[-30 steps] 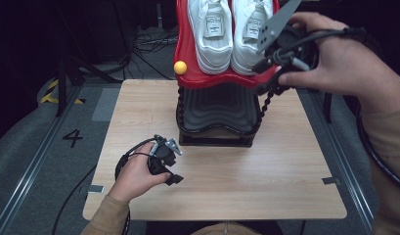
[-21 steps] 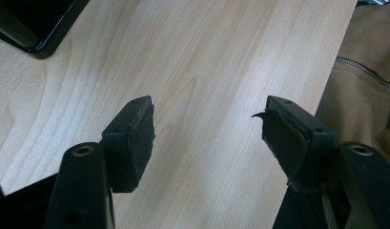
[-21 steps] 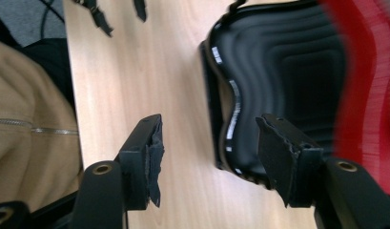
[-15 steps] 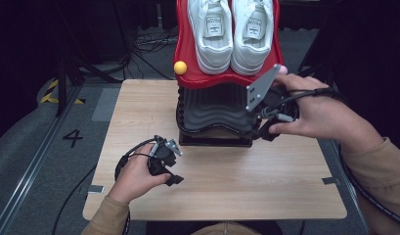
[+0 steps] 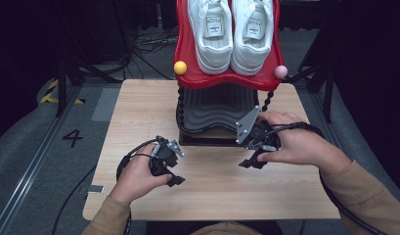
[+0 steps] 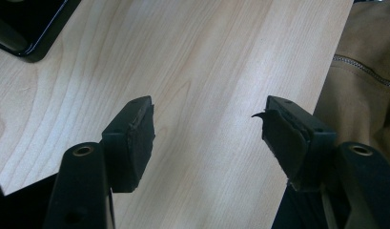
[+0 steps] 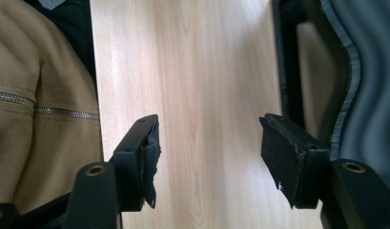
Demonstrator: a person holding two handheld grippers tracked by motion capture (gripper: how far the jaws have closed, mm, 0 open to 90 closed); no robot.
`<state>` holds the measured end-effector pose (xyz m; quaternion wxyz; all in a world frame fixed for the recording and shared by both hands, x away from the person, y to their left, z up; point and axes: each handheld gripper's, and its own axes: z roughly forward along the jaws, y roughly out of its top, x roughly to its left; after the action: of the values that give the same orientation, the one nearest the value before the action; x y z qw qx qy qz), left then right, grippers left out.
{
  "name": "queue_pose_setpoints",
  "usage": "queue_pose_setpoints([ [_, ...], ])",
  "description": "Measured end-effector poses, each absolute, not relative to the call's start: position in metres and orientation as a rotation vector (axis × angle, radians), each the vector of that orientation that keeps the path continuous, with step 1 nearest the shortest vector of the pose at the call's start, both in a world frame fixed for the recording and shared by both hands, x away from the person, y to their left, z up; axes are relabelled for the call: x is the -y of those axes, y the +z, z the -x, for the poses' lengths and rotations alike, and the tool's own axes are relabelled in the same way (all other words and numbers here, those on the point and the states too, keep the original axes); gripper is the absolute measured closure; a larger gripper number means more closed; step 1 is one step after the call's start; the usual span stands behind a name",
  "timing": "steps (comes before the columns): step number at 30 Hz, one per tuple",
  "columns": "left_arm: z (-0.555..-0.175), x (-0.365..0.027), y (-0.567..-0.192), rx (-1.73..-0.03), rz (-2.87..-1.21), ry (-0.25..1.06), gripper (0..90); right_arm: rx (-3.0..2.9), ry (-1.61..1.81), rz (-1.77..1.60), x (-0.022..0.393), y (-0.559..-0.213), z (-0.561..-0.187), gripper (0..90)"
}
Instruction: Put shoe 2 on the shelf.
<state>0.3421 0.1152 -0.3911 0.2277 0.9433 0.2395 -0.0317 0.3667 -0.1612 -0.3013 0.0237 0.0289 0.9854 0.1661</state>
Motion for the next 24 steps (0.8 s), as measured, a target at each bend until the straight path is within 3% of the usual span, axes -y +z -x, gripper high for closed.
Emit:
queue_pose_setpoints([
  [15, -0.344, -0.102, -0.403, -0.632, -2.635, -0.134, 35.7, -3.153, 0.441, -0.181, 0.177, -0.399, -0.374, 36.6],
  [24, -0.344, -0.092, -0.413, -0.606, -2.665, -0.168, 35.7, -3.173, 0.454, -0.171, 0.175, -0.429, -0.376, 35.7],
])
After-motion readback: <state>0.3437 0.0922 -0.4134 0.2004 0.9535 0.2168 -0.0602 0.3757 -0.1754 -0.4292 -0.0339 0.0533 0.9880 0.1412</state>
